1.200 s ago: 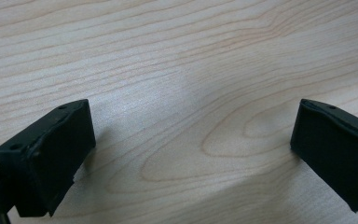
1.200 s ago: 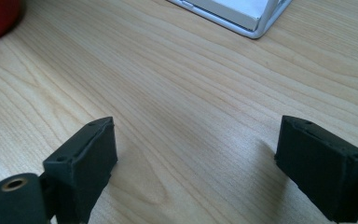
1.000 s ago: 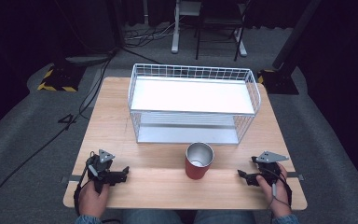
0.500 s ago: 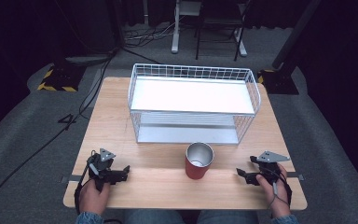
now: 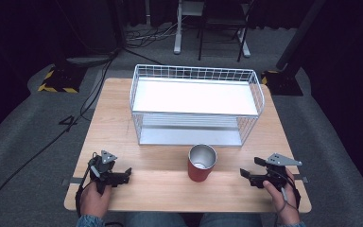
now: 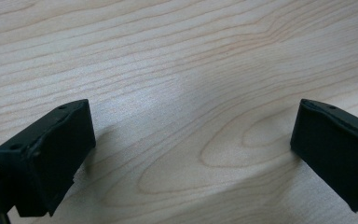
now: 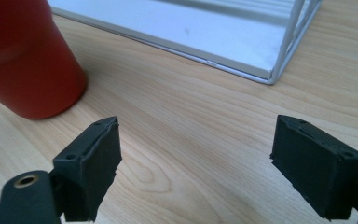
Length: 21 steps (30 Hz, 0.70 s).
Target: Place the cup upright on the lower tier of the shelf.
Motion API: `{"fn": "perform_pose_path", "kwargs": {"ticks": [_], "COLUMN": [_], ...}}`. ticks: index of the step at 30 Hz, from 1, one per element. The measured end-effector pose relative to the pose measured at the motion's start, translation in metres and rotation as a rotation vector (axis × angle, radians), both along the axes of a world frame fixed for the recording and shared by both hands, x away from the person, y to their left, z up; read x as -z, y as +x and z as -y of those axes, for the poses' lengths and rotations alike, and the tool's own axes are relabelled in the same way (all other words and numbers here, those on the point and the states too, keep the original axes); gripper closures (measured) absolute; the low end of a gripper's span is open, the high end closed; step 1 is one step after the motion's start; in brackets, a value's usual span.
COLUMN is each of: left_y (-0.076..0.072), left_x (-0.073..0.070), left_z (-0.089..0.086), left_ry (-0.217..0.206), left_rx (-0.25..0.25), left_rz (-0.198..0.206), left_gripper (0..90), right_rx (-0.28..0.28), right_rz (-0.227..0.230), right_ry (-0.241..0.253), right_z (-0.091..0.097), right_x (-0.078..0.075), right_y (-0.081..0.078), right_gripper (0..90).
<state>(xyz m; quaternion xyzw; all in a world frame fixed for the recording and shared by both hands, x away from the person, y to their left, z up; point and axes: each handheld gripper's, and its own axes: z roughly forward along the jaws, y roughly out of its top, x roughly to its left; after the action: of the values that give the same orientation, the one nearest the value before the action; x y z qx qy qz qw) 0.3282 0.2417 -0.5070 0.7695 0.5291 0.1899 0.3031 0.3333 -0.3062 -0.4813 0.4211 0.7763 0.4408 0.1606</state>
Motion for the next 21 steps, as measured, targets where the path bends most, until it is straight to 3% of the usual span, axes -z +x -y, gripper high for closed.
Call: {"fn": "perform_pose_path", "kwargs": {"ticks": [5, 12, 21], "left_y": [0.000, 0.000, 0.000], "left_x": [0.000, 0.000, 0.000], "left_z": [0.000, 0.000, 0.000], "left_ry": [0.000, 0.001, 0.000], "left_rx": [0.000, 0.001, 0.000], "left_rz": [0.000, -0.001, -0.001], "left_gripper": [0.0, 0.0, 0.0], "right_rx": [-0.027, -0.091, -0.141], "right_rz": [0.021, 0.084, 0.082], "right_ry": [0.020, 0.065, 0.085], "right_z": [-0.001, -0.007, -0.024], "right_x": [-0.004, -0.011, -0.019], "right_y": [-0.005, -0.013, -0.022], "right_gripper": [16.1, 16.0, 16.0]}}
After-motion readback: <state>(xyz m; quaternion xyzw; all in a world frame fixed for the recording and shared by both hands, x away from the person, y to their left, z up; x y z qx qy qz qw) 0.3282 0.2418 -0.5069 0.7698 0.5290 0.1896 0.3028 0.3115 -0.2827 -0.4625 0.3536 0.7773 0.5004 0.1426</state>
